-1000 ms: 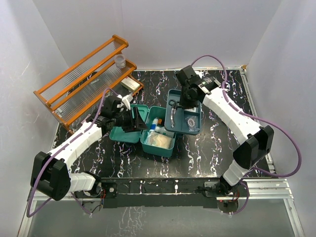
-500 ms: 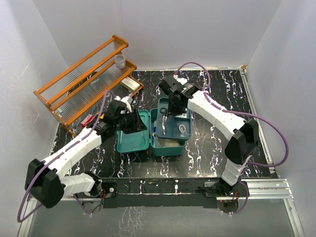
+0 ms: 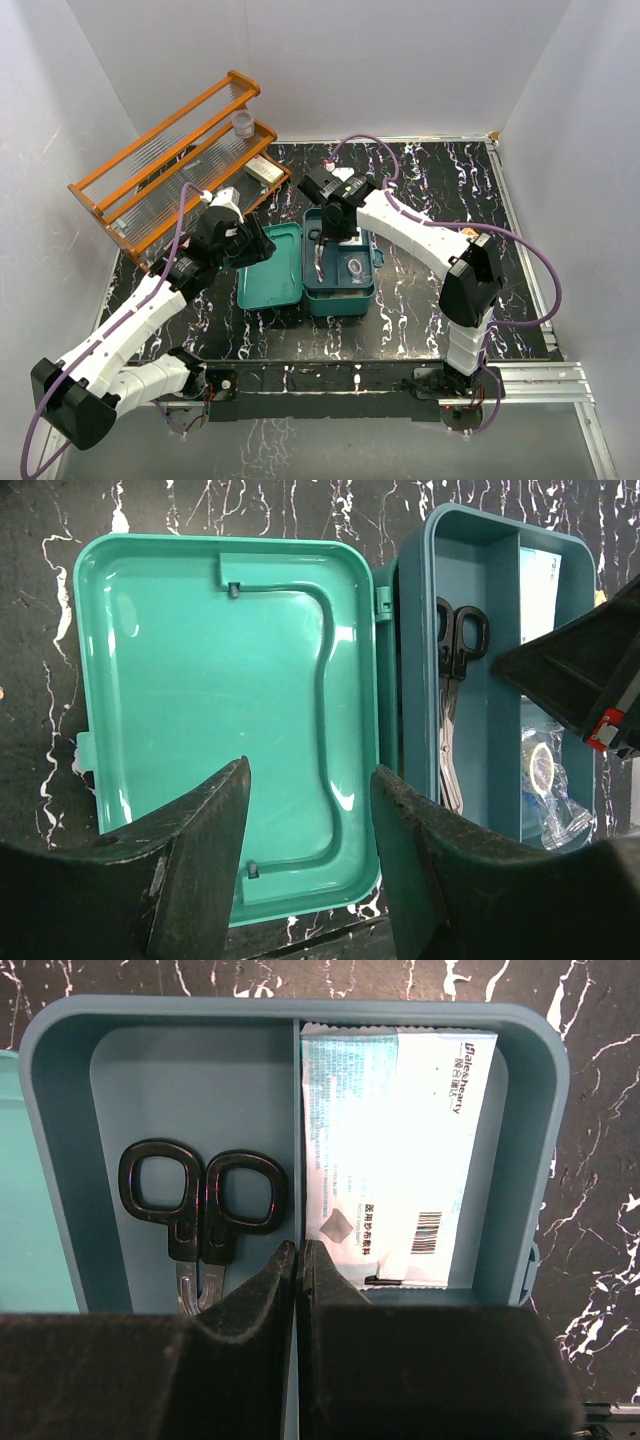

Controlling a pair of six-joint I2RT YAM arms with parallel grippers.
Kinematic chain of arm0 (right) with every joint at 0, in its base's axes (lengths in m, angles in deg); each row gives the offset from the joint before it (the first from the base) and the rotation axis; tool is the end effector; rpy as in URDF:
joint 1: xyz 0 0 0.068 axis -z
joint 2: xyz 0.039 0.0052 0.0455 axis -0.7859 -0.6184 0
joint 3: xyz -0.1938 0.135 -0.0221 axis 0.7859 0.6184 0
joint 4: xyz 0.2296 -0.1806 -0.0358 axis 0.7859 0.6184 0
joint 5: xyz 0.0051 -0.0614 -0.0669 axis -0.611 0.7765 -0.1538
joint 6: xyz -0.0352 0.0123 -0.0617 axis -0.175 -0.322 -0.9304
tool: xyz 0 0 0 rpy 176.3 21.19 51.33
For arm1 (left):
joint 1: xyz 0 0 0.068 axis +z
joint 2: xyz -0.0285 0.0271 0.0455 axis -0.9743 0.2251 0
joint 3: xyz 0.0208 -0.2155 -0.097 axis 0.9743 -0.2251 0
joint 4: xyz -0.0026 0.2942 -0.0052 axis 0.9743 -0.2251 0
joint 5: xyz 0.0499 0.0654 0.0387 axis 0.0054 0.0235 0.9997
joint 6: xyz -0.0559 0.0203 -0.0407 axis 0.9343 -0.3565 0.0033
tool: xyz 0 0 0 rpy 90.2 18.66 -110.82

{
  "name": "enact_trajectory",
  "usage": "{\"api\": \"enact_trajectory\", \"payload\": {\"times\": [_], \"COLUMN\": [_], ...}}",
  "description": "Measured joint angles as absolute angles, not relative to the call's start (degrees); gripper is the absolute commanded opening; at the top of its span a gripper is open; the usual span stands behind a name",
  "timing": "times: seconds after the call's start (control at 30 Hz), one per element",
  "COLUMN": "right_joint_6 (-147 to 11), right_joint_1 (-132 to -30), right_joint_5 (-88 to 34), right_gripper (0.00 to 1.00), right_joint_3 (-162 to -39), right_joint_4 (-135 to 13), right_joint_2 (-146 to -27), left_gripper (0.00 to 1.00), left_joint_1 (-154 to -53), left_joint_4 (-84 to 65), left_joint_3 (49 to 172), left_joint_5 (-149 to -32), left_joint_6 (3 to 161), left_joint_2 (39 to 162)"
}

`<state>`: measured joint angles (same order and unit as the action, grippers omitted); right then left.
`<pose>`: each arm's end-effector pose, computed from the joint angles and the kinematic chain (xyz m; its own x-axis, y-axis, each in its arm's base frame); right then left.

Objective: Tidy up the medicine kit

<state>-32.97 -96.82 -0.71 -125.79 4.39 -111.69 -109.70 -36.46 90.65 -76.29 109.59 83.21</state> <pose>0.3026 0.2752 0.2424 -0.8967 -0.0078 -0.4425 0.0004 0.9998 -0.0186 0.2546 -0.1563 0.2703 -0.6238 -0.3533 -0.6972 0.0858 0.8556 -0.5104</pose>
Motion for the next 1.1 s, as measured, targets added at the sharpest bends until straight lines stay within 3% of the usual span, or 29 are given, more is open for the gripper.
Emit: {"api": "enact_trajectory", "payload": {"times": [1.1], "right_joint_6": [-35.59], "right_joint_1": [-97.67], "right_joint_5": [-2.13], "right_gripper": [0.0], "right_joint_3": [-123.93], "right_joint_4": [4.13], "right_joint_2": [-111.6], "left_gripper": [0.52], "left_joint_1": [-109.7], "left_joint_4": [-37.75], "left_joint_3": [90.65], "left_joint_5": [-75.07], "left_joint_6": [109.63], "left_joint_2": [82.87]}}
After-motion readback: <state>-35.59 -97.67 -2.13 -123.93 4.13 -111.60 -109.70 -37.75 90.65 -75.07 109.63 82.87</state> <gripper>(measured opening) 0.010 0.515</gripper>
